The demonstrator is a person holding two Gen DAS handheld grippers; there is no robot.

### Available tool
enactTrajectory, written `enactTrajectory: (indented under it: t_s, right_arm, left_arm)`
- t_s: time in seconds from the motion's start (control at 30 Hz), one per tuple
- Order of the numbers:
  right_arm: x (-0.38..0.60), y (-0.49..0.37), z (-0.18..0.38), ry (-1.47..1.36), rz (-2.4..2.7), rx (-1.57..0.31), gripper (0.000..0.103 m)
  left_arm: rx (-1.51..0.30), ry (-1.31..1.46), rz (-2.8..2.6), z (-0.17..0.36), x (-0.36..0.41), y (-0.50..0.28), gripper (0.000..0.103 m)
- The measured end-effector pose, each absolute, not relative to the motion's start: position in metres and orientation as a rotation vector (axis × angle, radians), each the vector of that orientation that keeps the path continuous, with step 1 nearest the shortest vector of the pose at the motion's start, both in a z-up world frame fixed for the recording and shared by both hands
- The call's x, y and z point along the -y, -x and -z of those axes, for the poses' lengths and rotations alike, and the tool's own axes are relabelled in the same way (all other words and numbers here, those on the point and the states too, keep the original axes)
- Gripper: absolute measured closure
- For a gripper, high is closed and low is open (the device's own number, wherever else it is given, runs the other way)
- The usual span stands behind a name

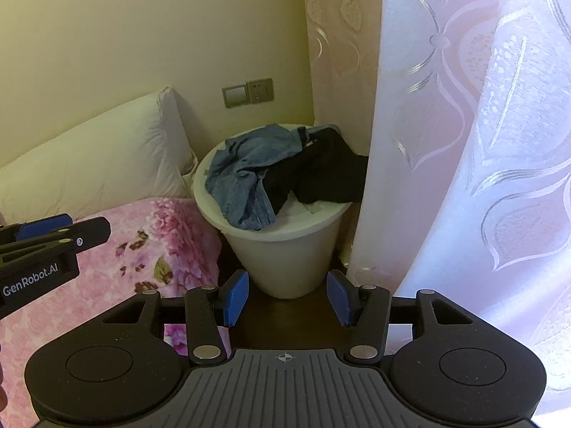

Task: Fold clothes
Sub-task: 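Move both grippers toward the blue jeans in the white laundry bin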

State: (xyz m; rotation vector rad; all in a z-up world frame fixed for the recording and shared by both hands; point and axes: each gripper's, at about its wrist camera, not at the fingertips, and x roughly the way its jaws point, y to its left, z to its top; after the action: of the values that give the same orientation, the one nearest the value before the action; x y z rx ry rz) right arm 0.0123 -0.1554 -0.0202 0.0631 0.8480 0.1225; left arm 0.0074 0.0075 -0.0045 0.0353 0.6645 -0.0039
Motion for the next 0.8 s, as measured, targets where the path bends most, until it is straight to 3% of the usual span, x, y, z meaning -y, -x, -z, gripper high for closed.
enactTrajectory:
  t_s: [0.8]
  right_arm:
    - [0.151,-0.025,0.026,-0.096,-0.109,-0.845,0.050]
  left_arm:
    - [-0.705,-0.059,0.081,0.015,-0.029,-0.014,0.065]
